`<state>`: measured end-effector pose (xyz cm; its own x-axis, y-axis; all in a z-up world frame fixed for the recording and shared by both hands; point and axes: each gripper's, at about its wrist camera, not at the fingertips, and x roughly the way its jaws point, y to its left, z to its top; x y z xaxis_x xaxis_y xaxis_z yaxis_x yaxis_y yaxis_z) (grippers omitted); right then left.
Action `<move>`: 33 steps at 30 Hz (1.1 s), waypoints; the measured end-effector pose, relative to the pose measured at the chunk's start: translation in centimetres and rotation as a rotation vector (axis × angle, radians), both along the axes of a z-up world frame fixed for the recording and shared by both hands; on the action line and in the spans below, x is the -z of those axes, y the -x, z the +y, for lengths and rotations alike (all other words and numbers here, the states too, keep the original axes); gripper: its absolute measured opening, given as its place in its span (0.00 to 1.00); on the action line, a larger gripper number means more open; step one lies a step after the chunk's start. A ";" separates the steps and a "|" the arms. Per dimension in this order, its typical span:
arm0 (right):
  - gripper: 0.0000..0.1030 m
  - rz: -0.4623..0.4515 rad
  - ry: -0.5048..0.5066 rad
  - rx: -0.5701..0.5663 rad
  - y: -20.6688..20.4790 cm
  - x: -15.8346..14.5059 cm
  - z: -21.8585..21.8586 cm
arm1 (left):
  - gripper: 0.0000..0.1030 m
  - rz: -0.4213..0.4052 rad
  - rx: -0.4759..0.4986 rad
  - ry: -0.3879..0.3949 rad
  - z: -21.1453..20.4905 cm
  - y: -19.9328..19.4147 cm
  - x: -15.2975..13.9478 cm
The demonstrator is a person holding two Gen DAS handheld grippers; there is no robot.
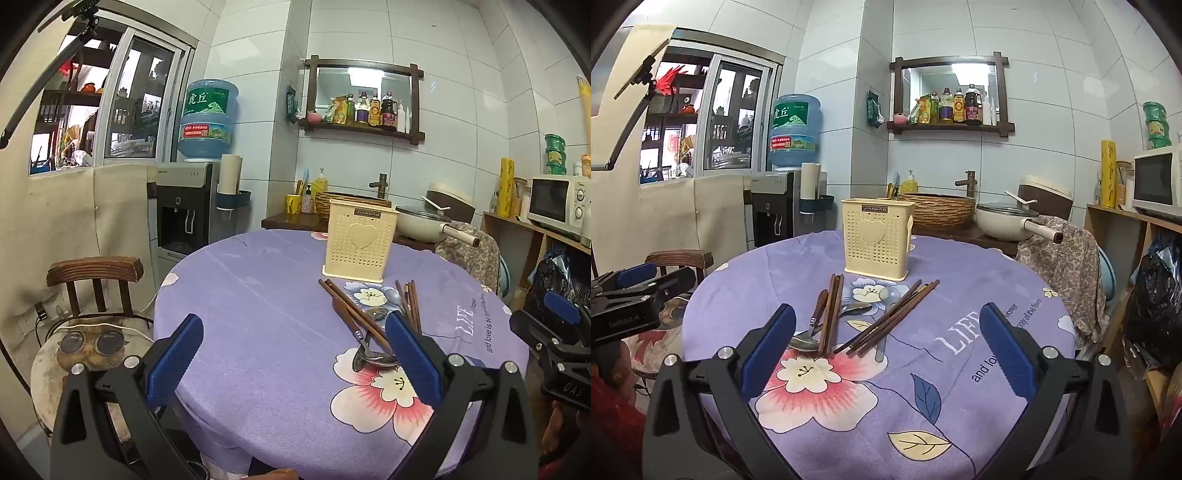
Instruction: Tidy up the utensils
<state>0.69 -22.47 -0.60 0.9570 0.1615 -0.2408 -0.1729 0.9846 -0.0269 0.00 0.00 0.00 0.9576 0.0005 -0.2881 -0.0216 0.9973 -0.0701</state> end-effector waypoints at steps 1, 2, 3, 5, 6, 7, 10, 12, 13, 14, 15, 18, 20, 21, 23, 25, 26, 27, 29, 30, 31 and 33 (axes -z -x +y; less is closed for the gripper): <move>0.95 0.001 0.001 0.000 0.0 0.0 0.0 | 0.94 0.002 -0.001 0.004 0.0 0.0 0.0; 0.95 -0.002 0.001 0.000 0.0 0.0 0.0 | 0.94 0.002 -0.001 0.004 0.0 0.0 0.0; 0.95 -0.001 -0.001 0.000 0.0 0.0 0.0 | 0.94 0.001 0.001 0.005 0.0 0.0 0.0; 0.95 0.001 -0.005 -0.002 0.0 0.0 0.0 | 0.94 -0.003 0.000 0.006 0.0 0.0 0.0; 0.95 0.000 -0.007 -0.001 0.0 0.0 0.0 | 0.94 -0.002 -0.001 0.005 0.0 0.0 0.0; 0.95 0.000 -0.008 -0.002 0.0 0.0 0.0 | 0.94 -0.002 -0.001 0.006 0.1 0.0 0.0; 0.95 0.002 -0.011 -0.004 -0.1 0.1 0.0 | 0.94 0.001 0.001 0.008 0.1 0.0 0.0; 0.95 0.003 -0.006 -0.001 -0.2 0.0 -0.3 | 0.94 0.003 -0.001 0.003 0.0 0.0 0.0; 0.95 0.002 -0.007 -0.001 0.0 0.0 -0.1 | 0.94 0.002 -0.001 0.002 0.0 0.0 0.0; 0.95 0.003 -0.007 0.000 0.0 0.0 -0.1 | 0.94 0.002 -0.001 0.002 0.0 0.0 0.0; 0.95 0.003 -0.008 0.000 0.0 0.0 -0.1 | 0.94 0.002 -0.001 0.002 0.1 0.0 0.0; 0.95 0.006 -0.008 -0.001 -0.1 0.3 -0.1 | 0.94 0.002 -0.001 0.002 0.0 0.0 0.0; 0.95 0.004 -0.008 -0.002 -0.1 0.3 -0.1 | 0.94 0.002 -0.001 0.003 0.1 0.0 0.0; 0.95 0.003 -0.007 -0.002 -0.1 0.4 0.0 | 0.94 0.002 0.000 0.000 0.0 0.0 0.0; 0.95 0.004 -0.004 -0.002 -0.1 0.4 0.0 | 0.94 0.001 0.001 0.000 0.0 0.0 0.0; 0.95 0.003 -0.003 -0.001 -0.2 0.5 0.1 | 0.94 0.002 0.000 0.000 0.0 0.1 0.1; 0.95 0.003 -0.009 -0.003 0.2 0.4 0.1 | 0.94 0.002 -0.001 -0.001 0.0 0.0 0.0; 0.95 0.004 -0.009 -0.004 0.1 0.3 0.1 | 0.94 0.003 -0.001 -0.001 0.0 0.0 0.0; 0.95 0.005 -0.008 -0.005 0.2 0.4 0.1 | 0.94 0.003 -0.001 -0.001 -0.1 0.0 0.0; 0.95 0.006 -0.008 -0.007 0.2 0.0 0.1 | 0.94 0.002 -0.002 0.000 0.0 0.0 0.0; 0.95 0.007 -0.008 -0.007 0.1 0.0 0.1 | 0.94 0.003 -0.002 0.001 0.0 0.0 0.0; 0.95 0.008 -0.007 -0.008 0.1 0.0 0.1 | 0.94 0.003 -0.002 -0.001 0.1 0.0 -0.1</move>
<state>0.58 -22.35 -0.64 0.9536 0.1714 -0.2476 -0.1815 0.9832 -0.0181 0.04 0.07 0.14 0.9567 0.0026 -0.2911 -0.0237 0.9973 -0.0692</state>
